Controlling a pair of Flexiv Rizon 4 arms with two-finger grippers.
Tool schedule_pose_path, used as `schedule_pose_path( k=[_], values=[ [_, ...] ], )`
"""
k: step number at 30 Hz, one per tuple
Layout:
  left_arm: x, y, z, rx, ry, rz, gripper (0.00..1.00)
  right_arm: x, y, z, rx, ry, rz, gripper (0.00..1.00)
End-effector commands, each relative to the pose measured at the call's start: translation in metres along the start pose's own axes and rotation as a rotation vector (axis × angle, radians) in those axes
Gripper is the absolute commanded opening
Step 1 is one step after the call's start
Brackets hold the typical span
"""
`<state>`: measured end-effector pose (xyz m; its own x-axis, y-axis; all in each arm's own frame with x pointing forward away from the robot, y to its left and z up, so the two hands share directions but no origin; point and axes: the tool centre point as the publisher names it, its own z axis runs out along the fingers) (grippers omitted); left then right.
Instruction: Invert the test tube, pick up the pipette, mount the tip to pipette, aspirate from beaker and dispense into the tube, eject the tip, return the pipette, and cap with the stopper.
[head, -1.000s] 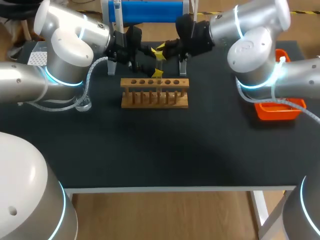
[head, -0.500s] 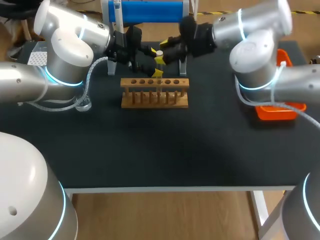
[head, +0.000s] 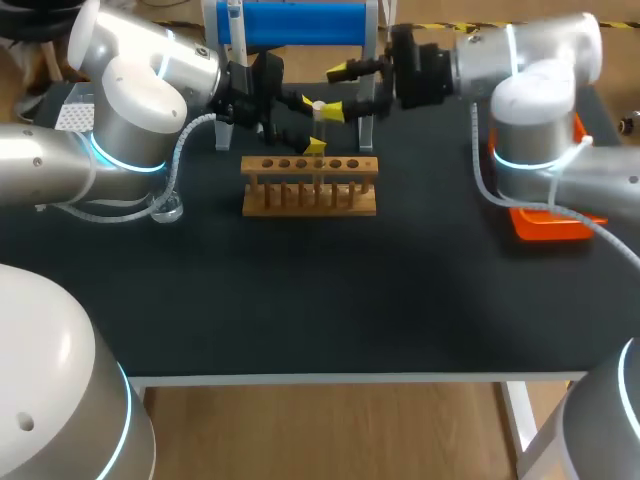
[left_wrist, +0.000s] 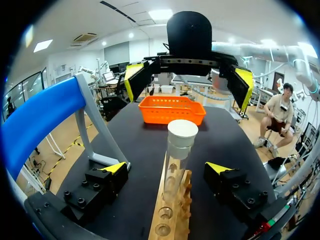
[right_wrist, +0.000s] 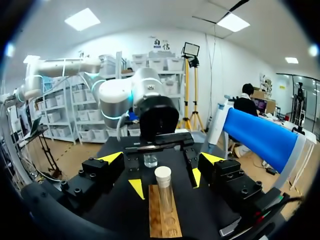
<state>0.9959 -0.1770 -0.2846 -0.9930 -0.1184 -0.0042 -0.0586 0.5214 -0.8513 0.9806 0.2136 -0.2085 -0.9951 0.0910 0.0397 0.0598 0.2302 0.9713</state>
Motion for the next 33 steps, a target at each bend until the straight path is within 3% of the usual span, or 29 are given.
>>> schedule_pose_path(
  k=[1,3,5,6,7,8,17,25,33],
  values=[
    [-0.001,0.0,0.0,0.002,0.003,0.001,1.0,0.0,-0.001,-0.001,-0.085,0.034,0.004,1.0],
    [-0.001,0.0,0.0,0.002,0.003,0.001,1.0,0.001,0.002,-0.001,-0.119,0.056,0.018,1.0],
    [-0.001,0.0,0.0,0.002,0.003,0.001,1.0,0.003,0.005,-0.001,-0.161,0.078,0.032,0.69],
    [-0.001,0.0,0.0,0.002,0.003,0.001,1.0,0.004,0.007,-0.001,-0.18,0.089,0.04,0.43],
    [-0.001,0.0,0.0,0.002,0.003,0.001,1.0,0.006,0.009,0.0,-0.207,0.098,0.044,0.08],
    [-0.001,0.0,0.0,0.002,0.003,0.001,1.0,0.006,0.01,0.0,-0.22,0.107,0.053,0.0],
    [-0.001,0.0,0.0,0.002,0.003,0.001,1.0,0.01,0.016,0.004,-0.307,0.173,0.017,0.0],
    [-0.001,0.0,0.0,0.002,0.003,0.001,1.0,0.01,0.013,0.01,-0.264,0.188,-0.076,0.0],
    [-0.001,0.0,0.0,0.002,0.003,0.001,1.0,0.008,0.011,0.013,-0.243,0.206,-0.087,0.0]
  ],
)
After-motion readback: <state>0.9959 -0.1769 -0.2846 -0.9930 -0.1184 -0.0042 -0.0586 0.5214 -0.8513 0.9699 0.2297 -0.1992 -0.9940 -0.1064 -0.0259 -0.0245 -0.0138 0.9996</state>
